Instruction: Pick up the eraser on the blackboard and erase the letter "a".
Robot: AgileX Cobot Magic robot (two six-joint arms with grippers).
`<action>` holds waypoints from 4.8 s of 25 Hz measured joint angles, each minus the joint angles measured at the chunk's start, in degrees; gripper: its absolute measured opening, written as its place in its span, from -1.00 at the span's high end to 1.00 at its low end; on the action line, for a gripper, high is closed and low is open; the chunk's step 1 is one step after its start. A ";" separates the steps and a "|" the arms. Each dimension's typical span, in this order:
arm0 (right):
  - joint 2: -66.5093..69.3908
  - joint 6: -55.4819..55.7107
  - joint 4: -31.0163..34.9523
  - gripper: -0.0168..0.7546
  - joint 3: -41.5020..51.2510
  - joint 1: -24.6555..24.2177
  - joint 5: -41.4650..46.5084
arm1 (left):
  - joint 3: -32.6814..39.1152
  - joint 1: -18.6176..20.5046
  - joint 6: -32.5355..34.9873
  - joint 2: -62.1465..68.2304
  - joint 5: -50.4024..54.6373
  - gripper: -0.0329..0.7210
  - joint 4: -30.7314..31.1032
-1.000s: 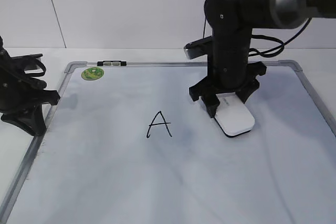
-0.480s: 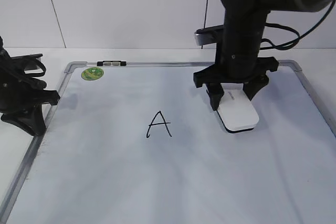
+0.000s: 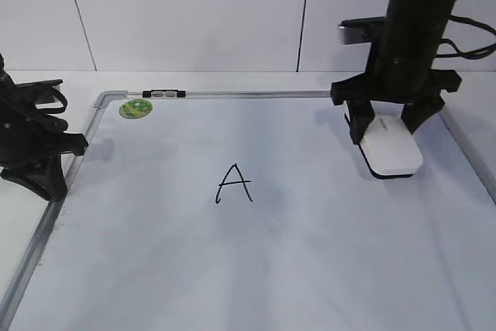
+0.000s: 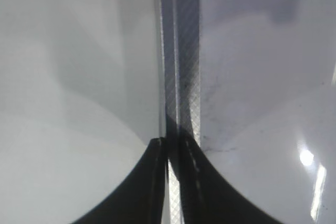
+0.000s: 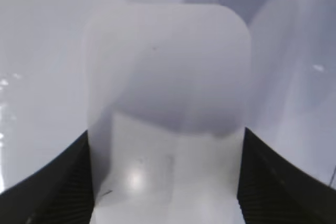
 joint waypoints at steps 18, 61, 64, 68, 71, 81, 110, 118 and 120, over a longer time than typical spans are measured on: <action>-3.80 -6.17 -0.22 -0.44 10.85 -12.53 -3.33 | 0.00 0.00 0.00 0.00 0.00 0.77 0.00; -2.07 -7.81 -2.65 -0.44 10.85 -15.93 -7.73 | 0.00 0.00 0.00 0.00 0.00 0.77 0.10; -0.79 -7.81 -2.65 -0.44 10.85 -16.06 -7.84 | 0.00 0.00 0.00 0.00 0.00 0.77 0.12; 0.52 -7.81 -2.87 -0.44 10.99 -16.20 -8.20 | 0.00 0.00 0.00 0.00 0.00 0.77 0.12; 0.54 -6.66 -4.11 -0.44 10.99 -16.20 -8.80 | 0.00 0.00 0.00 0.00 0.00 0.77 0.12; 0.79 -5.77 -4.55 -0.48 10.99 -16.20 -8.96 | 0.00 0.00 0.00 0.00 -0.19 0.77 0.12; 0.96 -7.98 -0.84 -0.63 5.07 -16.22 -3.04 | 0.00 0.00 0.00 0.00 -0.32 0.77 0.22; -4.09 -8.58 1.29 -0.62 4.84 -16.22 -3.04 | 0.00 0.00 0.00 0.00 -0.32 0.76 0.22; -5.93 -9.22 2.36 -0.61 4.85 -16.22 -2.91 | 0.00 0.00 0.00 0.00 -0.32 0.76 0.22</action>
